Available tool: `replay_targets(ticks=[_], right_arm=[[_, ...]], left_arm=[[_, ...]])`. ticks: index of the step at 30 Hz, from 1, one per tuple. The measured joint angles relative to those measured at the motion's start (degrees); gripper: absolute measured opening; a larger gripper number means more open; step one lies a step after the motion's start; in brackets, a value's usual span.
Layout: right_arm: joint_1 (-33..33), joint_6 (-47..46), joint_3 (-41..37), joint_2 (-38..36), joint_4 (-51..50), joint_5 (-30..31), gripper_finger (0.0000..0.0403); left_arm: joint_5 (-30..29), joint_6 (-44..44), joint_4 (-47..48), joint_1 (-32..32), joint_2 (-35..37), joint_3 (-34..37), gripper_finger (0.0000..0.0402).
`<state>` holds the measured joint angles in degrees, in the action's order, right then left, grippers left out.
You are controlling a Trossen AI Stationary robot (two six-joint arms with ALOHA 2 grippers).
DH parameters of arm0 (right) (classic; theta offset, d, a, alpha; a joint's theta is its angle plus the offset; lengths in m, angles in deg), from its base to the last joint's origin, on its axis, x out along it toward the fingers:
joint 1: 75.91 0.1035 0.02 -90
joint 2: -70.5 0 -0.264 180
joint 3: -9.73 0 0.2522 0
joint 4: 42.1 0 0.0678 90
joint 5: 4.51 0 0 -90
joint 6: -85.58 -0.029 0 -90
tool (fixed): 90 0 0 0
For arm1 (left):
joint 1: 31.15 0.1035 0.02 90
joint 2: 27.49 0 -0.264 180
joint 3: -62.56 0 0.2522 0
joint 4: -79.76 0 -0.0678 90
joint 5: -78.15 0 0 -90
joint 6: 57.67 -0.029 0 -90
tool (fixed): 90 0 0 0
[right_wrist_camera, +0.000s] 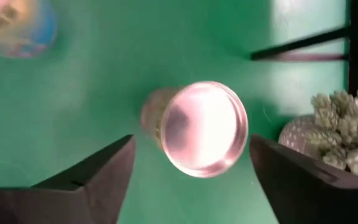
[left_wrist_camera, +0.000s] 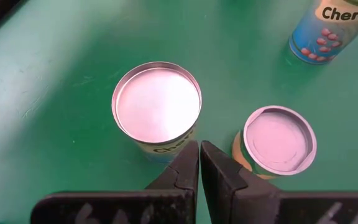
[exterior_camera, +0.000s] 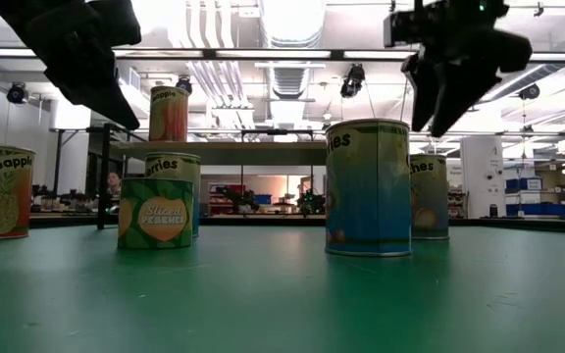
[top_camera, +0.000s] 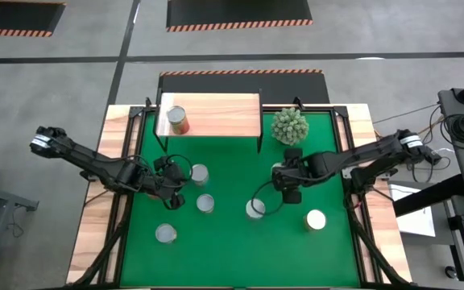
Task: Pick and place cans onto a shelf
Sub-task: Put the canned peaches on the shelf
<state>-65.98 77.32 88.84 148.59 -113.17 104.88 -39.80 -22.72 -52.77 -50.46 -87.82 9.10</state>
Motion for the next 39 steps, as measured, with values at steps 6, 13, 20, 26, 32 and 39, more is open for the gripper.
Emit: replay_targets(ticks=[6, 13, 20, 26, 32, 39], right_arm=[[-3.8, -0.8, -8.6, -6.3, 7.2, -1.9, 0.0363], [-6.4, -2.7, -18.7, -10.8, 17.4, -5.7, 0.0366], [-7.1, -3.2, -26.8, -11.2, 33.0, -5.9, 0.0366], [-7.1, -2.4, -29.6, -11.1, 40.9, -5.9, 0.0361], [-7.1, -1.7, -29.4, -11.3, 41.4, -5.9, 0.0299], [-7.2, -1.2, -25.1, -11.5, 38.4, -8.7, 0.0291]], left_arm=[[0.0, -0.4, -0.1, 0.0, 0.0, 0.0, 0.0], [0.0, -1.4, -1.1, 0.0, 0.0, 0.0, 0.0], [-0.1, -3.0, -2.3, 0.0, 0.0, 0.0, 0.0], [-0.1, -3.0, -2.9, 0.0, 0.0, 0.0, 0.0], [-0.2, -9.0, -6.7, 0.0, 0.0, 0.0, 0.0], [-0.2, -26.8, -18.1, 0.0, 1.4, 0.0, 0.0]])
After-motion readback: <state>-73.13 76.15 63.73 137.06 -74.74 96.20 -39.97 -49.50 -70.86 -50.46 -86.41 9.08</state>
